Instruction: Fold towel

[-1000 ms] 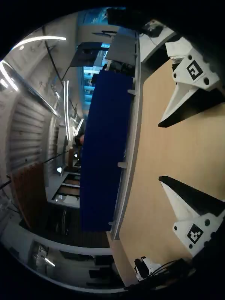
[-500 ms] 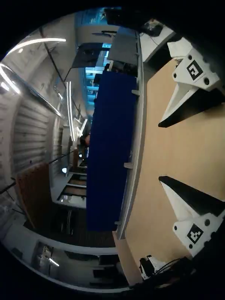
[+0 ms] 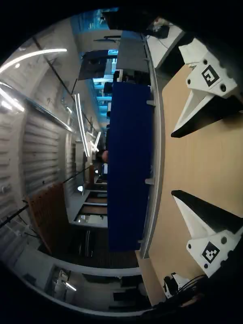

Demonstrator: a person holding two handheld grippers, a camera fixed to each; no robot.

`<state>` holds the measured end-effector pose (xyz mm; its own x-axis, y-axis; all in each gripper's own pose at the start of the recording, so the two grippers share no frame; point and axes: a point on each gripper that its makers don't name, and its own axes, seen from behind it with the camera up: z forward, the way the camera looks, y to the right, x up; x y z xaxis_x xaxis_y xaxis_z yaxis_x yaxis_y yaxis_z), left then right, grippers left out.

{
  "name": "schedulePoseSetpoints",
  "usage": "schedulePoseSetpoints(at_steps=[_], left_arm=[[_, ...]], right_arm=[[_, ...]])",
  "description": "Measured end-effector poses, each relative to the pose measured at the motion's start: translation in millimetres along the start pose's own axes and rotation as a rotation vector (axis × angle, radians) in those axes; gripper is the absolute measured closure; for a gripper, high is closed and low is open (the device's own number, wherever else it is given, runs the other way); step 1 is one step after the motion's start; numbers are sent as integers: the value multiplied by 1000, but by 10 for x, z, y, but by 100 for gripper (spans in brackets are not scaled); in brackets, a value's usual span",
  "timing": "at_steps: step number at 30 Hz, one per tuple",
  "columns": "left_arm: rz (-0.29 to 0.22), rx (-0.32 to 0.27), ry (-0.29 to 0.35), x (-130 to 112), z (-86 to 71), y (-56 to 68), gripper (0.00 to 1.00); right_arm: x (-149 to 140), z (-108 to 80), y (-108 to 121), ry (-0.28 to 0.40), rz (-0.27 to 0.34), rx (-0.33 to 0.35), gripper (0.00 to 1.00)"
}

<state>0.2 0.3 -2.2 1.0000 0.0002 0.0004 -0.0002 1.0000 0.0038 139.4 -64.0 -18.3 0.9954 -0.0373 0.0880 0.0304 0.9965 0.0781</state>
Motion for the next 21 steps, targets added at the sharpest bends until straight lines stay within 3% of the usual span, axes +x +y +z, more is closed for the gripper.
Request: schedulePoseSetpoints(at_steps=[12, 21], left_arm=[[0, 0, 0, -1, 0, -3, 3], [-1, 0, 0, -5, -2, -3, 3]], right_arm=[[-93, 113, 250, 26, -12, -31, 0], [-319, 257, 427, 64, 32, -76, 0]])
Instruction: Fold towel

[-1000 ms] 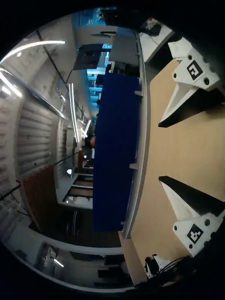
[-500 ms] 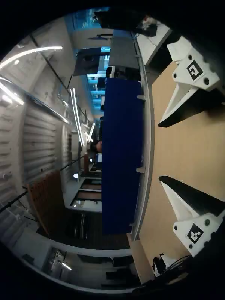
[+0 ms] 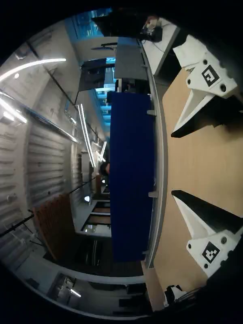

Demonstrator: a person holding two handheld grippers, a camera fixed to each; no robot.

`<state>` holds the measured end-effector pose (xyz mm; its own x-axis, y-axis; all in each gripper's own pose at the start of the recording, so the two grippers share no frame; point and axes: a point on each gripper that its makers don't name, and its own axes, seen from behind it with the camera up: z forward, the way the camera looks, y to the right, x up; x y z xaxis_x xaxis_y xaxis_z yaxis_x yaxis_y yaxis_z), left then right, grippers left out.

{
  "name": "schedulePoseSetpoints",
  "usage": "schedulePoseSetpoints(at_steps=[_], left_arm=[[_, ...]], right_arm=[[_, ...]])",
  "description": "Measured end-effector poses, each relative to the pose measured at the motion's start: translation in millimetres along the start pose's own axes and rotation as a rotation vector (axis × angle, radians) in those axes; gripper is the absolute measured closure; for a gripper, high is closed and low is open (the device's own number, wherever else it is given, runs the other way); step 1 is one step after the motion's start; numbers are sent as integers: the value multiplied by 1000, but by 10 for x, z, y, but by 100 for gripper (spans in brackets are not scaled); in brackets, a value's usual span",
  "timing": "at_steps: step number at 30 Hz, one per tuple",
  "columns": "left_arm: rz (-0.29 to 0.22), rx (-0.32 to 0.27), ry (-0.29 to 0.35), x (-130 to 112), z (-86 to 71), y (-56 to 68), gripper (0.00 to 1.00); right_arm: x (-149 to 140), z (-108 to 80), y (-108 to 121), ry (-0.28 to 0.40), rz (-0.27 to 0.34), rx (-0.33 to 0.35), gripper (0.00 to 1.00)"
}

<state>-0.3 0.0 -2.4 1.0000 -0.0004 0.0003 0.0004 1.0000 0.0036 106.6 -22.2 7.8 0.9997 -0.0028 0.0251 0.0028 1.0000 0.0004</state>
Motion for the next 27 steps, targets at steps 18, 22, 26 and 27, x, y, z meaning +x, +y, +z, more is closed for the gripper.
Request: schedulePoseSetpoints(at_steps=[18, 22, 26, 27], left_arm=[[0, 0, 0, -3, 0, 1, 3], [0, 0, 0, -2, 3, -1, 3], [0, 0, 0, -1, 4, -1, 3], [0, 0, 0, -1, 3, -2, 3]], right_arm=[[-842, 21, 239, -42, -11, -29, 0], [-930, 0, 251, -38, -8, -23, 0], [-987, -3, 238, -32, 4, -15, 0], [-997, -3, 228, -29, 8, -12, 0]])
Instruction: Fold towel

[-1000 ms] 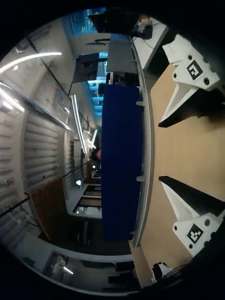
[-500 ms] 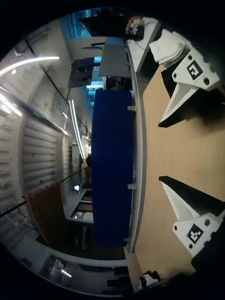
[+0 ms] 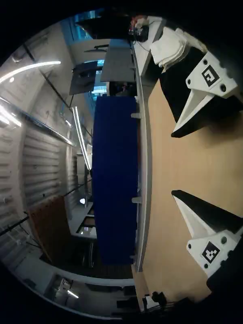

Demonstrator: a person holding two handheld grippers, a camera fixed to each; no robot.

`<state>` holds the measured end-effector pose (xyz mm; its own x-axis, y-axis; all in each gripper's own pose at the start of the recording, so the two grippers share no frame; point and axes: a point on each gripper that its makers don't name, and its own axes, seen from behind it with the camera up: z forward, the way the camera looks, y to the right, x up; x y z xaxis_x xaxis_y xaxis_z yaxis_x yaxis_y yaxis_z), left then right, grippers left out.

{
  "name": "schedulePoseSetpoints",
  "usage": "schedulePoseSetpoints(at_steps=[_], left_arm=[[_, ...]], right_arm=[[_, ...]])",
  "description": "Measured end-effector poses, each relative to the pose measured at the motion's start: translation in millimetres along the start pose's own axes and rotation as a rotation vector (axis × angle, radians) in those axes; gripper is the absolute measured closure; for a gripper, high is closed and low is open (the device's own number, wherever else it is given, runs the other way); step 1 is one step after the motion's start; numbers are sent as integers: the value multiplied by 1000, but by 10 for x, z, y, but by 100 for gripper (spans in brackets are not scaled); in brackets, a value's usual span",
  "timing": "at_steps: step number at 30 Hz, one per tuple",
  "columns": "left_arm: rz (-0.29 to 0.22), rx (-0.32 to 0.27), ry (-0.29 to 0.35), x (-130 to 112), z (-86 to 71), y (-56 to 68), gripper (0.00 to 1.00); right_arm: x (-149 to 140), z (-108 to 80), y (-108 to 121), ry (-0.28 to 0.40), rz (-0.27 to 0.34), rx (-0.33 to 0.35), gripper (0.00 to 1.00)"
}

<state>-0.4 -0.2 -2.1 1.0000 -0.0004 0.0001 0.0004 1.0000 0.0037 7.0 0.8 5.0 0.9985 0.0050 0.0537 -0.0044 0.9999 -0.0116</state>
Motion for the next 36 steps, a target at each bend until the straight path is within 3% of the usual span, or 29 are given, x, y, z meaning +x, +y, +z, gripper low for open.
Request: schedulePoseSetpoints(at_steps=[18, 27, 36], left_arm=[[0, 0, 0, 2, 1, -8, 3], [0, 0, 0, 0, 3, -1, 3], [0, 0, 0, -2, 4, -3, 3]], right_arm=[[-119, -13, -14, 4, 40, 16, 0], [-99, -50, -66, 39, -3, 17, 0], [-81, -73, -56, 53, -5, 11, 0]])
